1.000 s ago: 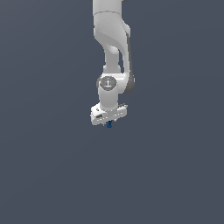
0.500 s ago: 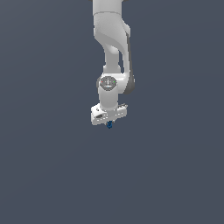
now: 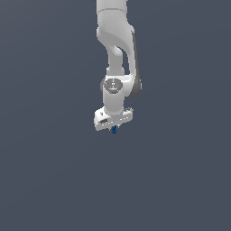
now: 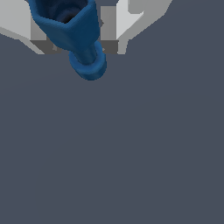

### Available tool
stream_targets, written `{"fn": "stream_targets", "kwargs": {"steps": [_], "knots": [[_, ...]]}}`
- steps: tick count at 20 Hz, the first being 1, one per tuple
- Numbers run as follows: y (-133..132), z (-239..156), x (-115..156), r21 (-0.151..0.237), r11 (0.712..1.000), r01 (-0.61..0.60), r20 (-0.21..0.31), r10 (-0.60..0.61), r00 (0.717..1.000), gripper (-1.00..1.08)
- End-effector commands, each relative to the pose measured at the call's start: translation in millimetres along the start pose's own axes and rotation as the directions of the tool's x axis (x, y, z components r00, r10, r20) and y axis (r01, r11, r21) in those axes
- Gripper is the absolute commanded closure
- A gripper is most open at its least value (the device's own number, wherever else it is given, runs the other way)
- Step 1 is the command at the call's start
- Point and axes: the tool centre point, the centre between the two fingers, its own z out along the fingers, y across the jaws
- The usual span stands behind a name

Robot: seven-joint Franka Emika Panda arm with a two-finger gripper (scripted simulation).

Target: Pick up the object and move it to a goal position.

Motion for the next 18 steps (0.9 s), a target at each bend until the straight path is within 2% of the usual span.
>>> {"fn": "stream_targets", "kwargs": {"steps": [1, 12, 18], "knots": [[-1.1, -7.9, 10.4, 0.0, 1.0, 0.0, -0.001, 0.0, 1.0, 1.08], [-6.2, -54.7, 75.9, 0.0, 1.0, 0.0, 0.0, 0.0, 1.0, 1.08], [-7.5, -71.8, 101.3, 0.0, 1.0, 0.0, 0.0, 0.0, 1.0, 1.08]]}}
